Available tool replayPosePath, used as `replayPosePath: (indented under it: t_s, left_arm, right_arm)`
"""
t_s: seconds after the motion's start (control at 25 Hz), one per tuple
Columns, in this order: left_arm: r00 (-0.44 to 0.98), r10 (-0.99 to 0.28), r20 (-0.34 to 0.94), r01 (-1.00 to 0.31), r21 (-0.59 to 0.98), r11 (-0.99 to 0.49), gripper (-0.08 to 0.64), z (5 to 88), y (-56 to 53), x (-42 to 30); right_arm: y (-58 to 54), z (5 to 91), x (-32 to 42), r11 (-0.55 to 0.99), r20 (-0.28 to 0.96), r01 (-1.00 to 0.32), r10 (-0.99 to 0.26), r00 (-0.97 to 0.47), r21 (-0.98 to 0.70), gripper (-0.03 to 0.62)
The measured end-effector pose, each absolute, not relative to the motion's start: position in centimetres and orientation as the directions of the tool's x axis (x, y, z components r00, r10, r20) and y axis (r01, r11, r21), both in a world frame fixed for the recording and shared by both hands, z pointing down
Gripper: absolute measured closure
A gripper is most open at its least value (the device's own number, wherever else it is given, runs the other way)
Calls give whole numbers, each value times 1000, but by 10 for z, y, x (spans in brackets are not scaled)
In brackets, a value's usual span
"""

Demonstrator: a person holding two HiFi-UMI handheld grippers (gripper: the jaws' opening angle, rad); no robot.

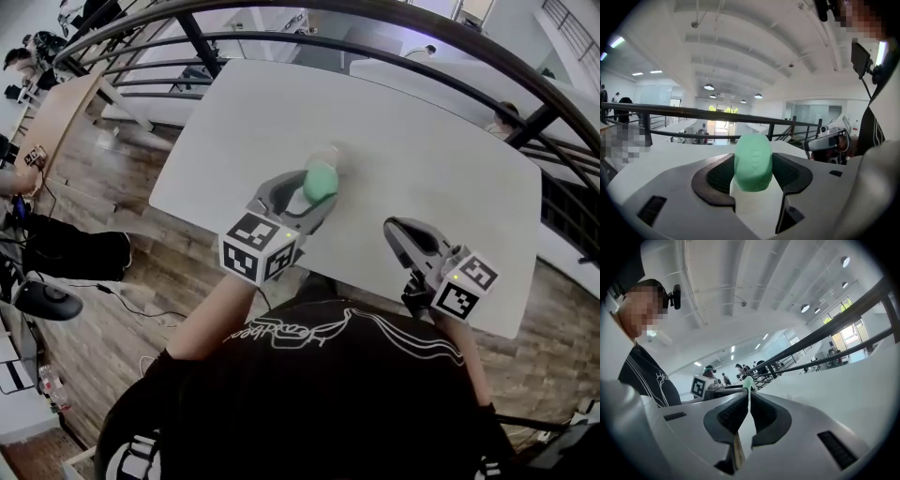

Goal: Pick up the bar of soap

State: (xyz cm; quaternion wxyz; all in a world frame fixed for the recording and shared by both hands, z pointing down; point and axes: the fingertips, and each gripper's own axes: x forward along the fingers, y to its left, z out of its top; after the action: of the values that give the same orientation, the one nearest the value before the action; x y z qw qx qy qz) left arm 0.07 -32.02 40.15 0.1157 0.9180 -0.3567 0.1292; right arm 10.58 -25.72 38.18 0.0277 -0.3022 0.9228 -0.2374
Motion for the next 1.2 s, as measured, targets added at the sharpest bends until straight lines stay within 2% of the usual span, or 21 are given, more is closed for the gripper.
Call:
replayPosePath:
  t_s: [0.4,0.68,1.2]
  left_arm:
    - [777,-610,157,-628,124,-768,299,349,-254,-6]
    - [789,-603,118,-614,153,-774,299,342,-234,-21]
    - [806,-587,82,-592,138,-794,299,333,-218,-34]
  right_arm:
    - [-234,348,86,769,38,-513,-541,-840,-381,574]
    - [-229,335,58,816,26,-476,-496,-868,-329,574]
    - [-213,320,30,847,-23,-397,-432,-902,-354,574]
